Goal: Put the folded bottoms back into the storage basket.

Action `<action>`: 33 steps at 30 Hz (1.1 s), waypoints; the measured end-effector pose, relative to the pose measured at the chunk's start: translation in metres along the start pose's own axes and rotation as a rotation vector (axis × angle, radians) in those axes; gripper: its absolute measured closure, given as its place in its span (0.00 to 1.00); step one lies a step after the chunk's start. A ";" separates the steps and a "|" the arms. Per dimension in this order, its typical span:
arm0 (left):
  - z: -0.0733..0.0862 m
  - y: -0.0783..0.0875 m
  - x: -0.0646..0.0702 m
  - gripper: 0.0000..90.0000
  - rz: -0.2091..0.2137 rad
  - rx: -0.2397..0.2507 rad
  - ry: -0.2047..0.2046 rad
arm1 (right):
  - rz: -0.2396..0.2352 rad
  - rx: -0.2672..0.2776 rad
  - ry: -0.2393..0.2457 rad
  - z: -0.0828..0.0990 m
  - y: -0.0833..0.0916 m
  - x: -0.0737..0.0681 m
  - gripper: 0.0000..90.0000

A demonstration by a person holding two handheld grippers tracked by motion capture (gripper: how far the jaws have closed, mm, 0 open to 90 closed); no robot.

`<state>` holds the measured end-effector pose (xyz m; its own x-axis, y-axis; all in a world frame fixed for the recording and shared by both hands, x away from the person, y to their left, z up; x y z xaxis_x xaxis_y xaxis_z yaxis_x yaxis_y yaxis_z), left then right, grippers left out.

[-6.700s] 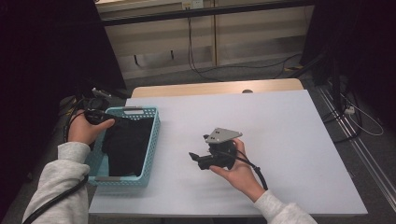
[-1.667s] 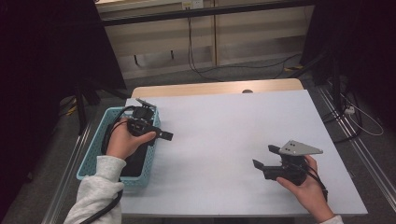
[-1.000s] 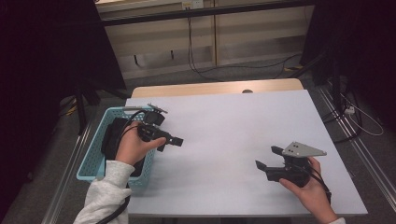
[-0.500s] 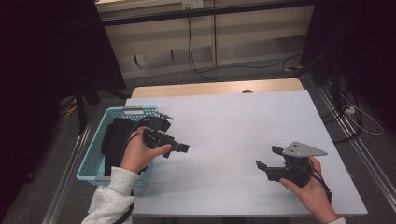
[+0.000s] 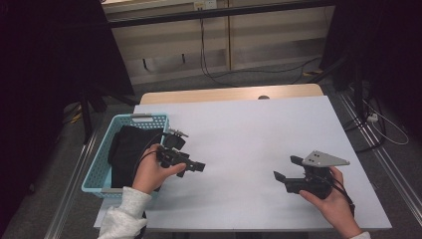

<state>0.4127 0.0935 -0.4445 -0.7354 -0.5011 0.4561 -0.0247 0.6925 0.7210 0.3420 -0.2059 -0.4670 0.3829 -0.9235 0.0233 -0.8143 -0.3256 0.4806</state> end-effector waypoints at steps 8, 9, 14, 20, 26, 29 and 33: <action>0.009 -0.005 0.002 0.22 0.011 -0.014 -0.016 | -0.008 -0.003 0.007 0.000 0.000 -0.002 0.22; 0.009 -0.005 0.002 0.21 0.008 -0.006 -0.009 | -0.008 -0.003 0.008 0.000 0.000 -0.002 0.22; 0.013 -0.008 0.000 0.21 0.009 0.001 -0.007 | -0.010 -0.010 0.012 0.002 0.000 -0.002 0.22; 0.018 -0.012 0.001 0.20 0.020 0.008 -0.002 | -0.009 -0.018 0.017 0.005 0.001 0.000 0.21; 0.021 -0.013 0.001 0.20 0.025 0.022 -0.004 | -0.010 -0.020 0.016 0.006 0.001 0.001 0.21; 0.023 -0.014 0.001 0.20 0.031 0.026 -0.006 | -0.010 -0.023 0.022 0.008 0.002 0.002 0.21; 0.026 -0.015 0.000 0.20 0.032 0.028 -0.007 | -0.007 -0.027 0.020 0.009 0.002 0.003 0.21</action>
<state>0.3949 0.0965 -0.4690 -0.7409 -0.4752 0.4747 -0.0204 0.7223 0.6912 0.3375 -0.2106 -0.4735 0.3976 -0.9168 0.0372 -0.7996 -0.3264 0.5041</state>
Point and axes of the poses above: each handheld gripper's, and its own axes: y roughly backward along the jaws, z roughly out of its underside, x roughly to its right, the point moved 8 cm from there along -y, roughly forward along the jaws, and after that the axes turned 12 degrees about z, right-handed, at the moved point
